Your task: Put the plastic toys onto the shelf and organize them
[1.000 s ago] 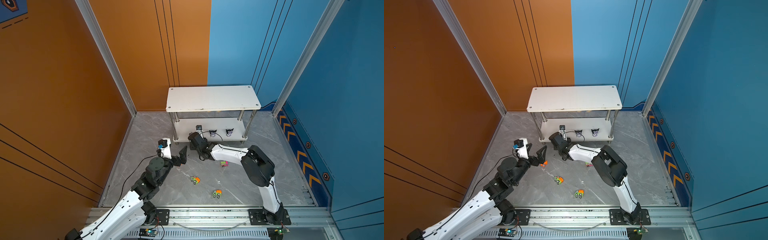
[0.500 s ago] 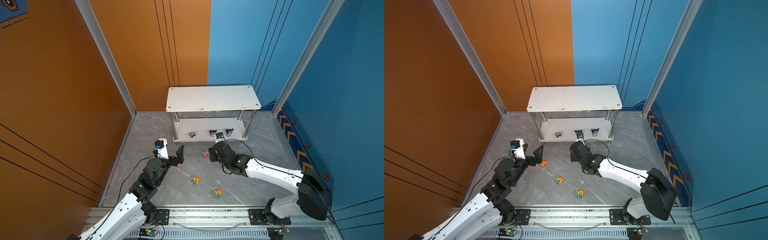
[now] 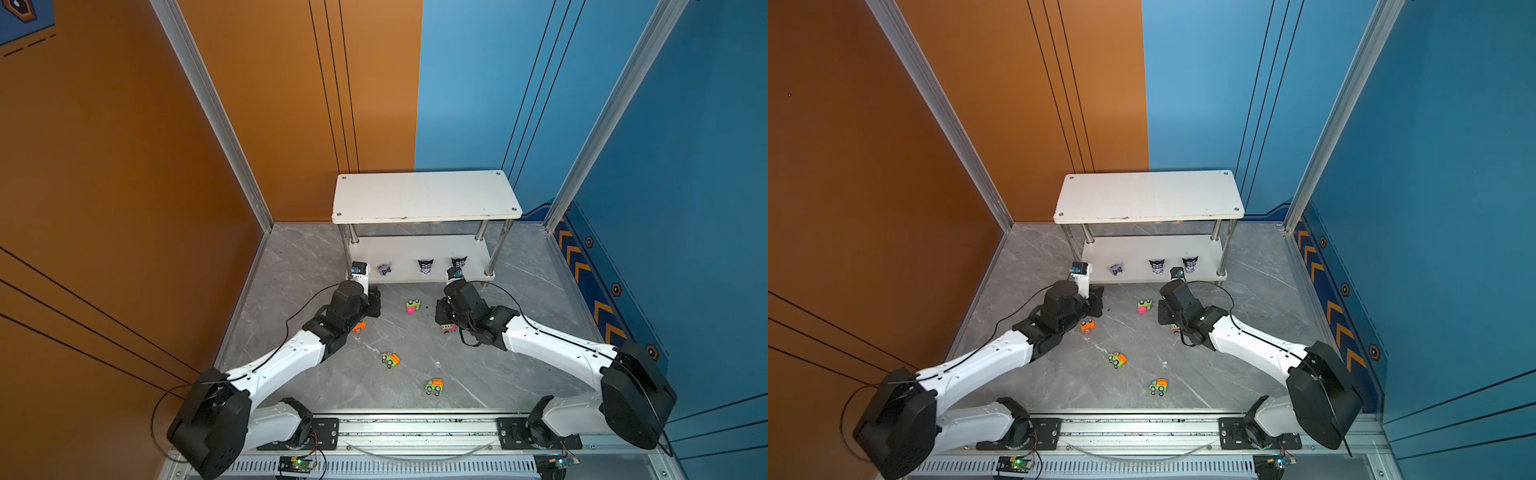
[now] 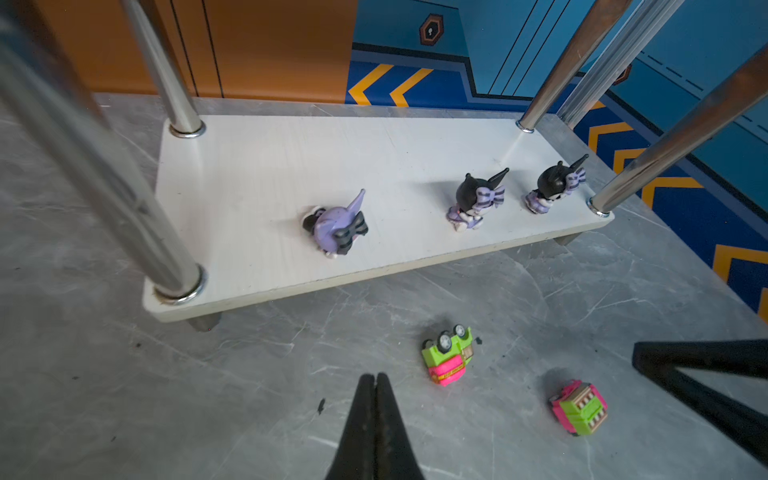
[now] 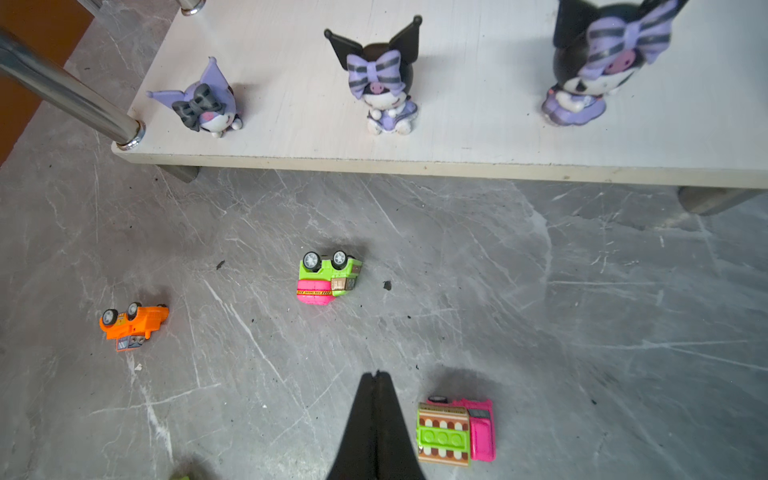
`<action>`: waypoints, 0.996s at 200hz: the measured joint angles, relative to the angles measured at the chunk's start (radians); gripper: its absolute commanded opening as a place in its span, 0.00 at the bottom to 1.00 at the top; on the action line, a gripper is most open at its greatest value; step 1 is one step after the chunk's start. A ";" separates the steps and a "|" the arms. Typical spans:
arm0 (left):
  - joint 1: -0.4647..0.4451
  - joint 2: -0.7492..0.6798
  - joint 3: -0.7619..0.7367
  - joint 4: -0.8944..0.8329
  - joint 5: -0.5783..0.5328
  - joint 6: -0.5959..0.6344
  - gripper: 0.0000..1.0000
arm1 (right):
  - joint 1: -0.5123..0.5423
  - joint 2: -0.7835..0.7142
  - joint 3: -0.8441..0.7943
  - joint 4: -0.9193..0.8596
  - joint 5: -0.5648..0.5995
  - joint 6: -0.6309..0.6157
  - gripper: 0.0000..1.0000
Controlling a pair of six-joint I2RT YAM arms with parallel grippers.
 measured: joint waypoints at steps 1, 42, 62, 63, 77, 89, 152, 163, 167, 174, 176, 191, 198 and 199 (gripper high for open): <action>0.001 0.006 0.005 0.003 0.003 -0.001 0.00 | 0.000 0.000 0.000 0.000 0.000 0.000 0.00; 0.037 0.155 0.083 0.048 0.066 -0.049 0.00 | -0.025 -0.006 -0.035 0.001 -0.027 0.008 0.00; 0.054 0.216 0.114 0.053 0.093 -0.071 0.00 | -0.053 -0.014 -0.051 0.003 -0.045 0.008 0.00; 0.055 0.217 0.116 0.053 0.094 -0.072 0.00 | -0.056 -0.015 -0.052 0.003 -0.046 0.008 0.00; 0.064 0.249 0.133 0.058 0.108 -0.088 0.00 | -0.075 -0.021 -0.062 0.003 -0.052 0.009 0.00; 0.070 0.269 0.145 0.060 0.118 -0.102 0.00 | -0.084 -0.024 -0.071 0.003 -0.053 0.012 0.00; 0.089 0.334 0.196 0.069 0.119 -0.123 0.00 | -0.107 -0.043 -0.104 0.008 -0.074 0.013 0.00; 0.089 0.339 0.196 0.070 0.113 -0.123 0.00 | -0.109 -0.047 -0.108 0.011 -0.074 0.015 0.01; 0.089 0.340 0.196 0.070 0.111 -0.123 0.00 | -0.109 -0.047 -0.109 0.013 -0.074 0.015 0.01; 0.089 0.343 0.196 0.070 0.105 -0.123 0.00 | -0.111 -0.048 -0.112 0.014 -0.075 0.016 0.01; 0.089 0.343 0.196 0.070 0.103 -0.123 0.00 | -0.111 -0.049 -0.113 0.014 -0.074 0.015 0.01; 0.089 0.345 0.196 0.070 0.086 -0.122 0.00 | -0.111 -0.049 -0.119 0.014 -0.076 0.015 0.00; 0.089 0.345 0.196 0.070 0.076 -0.122 0.00 | -0.111 -0.049 -0.121 0.014 -0.077 0.016 0.01; 0.089 0.345 0.196 0.070 0.074 -0.121 0.00 | -0.111 -0.049 -0.121 0.014 -0.078 0.016 0.01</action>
